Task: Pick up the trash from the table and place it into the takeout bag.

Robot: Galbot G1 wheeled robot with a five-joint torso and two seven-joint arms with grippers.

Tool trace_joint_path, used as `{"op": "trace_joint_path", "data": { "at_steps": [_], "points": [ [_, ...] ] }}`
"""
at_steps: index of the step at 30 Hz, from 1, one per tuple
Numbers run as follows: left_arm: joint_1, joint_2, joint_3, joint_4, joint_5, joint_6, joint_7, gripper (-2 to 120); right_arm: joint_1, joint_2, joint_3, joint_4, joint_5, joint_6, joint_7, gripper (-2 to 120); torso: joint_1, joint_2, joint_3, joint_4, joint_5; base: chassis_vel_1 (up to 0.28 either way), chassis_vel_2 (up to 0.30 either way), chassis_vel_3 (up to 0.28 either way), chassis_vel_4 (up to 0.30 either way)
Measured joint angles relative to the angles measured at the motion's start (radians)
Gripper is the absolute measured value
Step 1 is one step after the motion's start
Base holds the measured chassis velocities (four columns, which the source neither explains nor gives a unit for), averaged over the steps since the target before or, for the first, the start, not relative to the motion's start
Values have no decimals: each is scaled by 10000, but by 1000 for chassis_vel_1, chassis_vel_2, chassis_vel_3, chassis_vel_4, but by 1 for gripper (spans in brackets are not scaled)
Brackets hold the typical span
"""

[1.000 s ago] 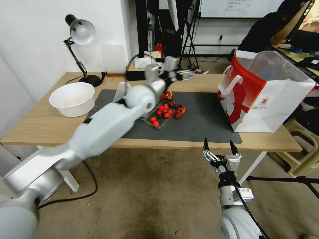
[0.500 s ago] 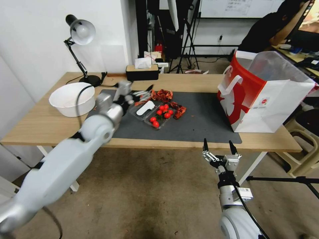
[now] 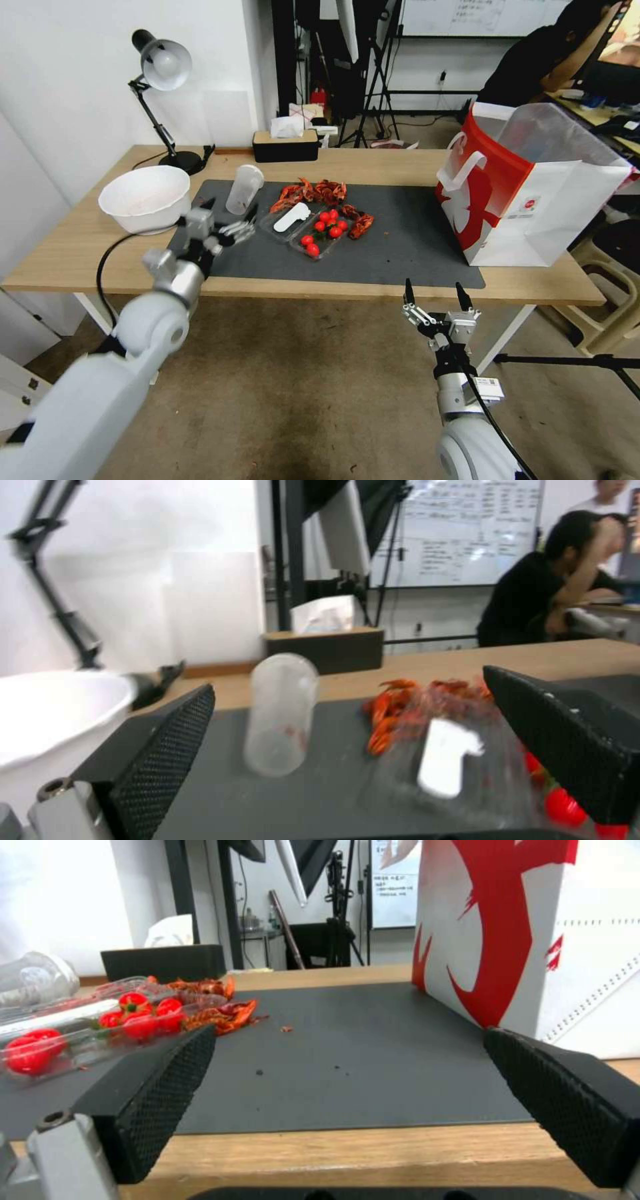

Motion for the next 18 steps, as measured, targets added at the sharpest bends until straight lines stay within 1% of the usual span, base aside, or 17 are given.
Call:
{"op": "trace_joint_path", "data": {
  "at_steps": [3, 4, 7, 8, 10, 15, 18],
  "points": [
    [815, -331, -563, -173, 388, -146, -10, 100, 14, 13, -67, -21, -13, 5, -1, 100, 0, 0, 0, 0, 0, 0, 0, 0, 0],
    [815, -331, -563, -173, 388, -146, -10, 100, 14, 13, -67, -21, -13, 5, -1, 100, 0, 0, 0, 0, 0, 0, 0, 0, 0],
    [1657, -669, -996, -282, 711, -379, -19, 100, 48, 23, -102, -53, -23, 9, -2, 100, 0, 0, 0, 0, 1, 0, 0, 0, 0],
    [1657, -669, -996, -282, 711, -379, -19, 100, 48, 23, -102, -53, -23, 9, -2, 100, 0, 0, 0, 0, 1, 0, 0, 0, 0],
    [2034, -793, -1136, -299, 841, -503, -18, 100, 62, 20, -102, -66, -24, 11, -2, 100, 1, 0, 0, 2, -2, 0, 0, 0, 0],
    [2742, -1064, -1431, -259, 1334, -929, -12, 100, 69, 11, -101, -99, -24, 20, -1, 100, 1, 0, 1, -1, 0, 0, 0, 0, 0],
    [3017, -1161, -1512, -246, 1434, -1067, -10, 100, 62, 28, -102, -111, -25, 27, -1, 100, 2, -1, 1, -1, 0, 0, 0, 0, 0]
  ]
}}
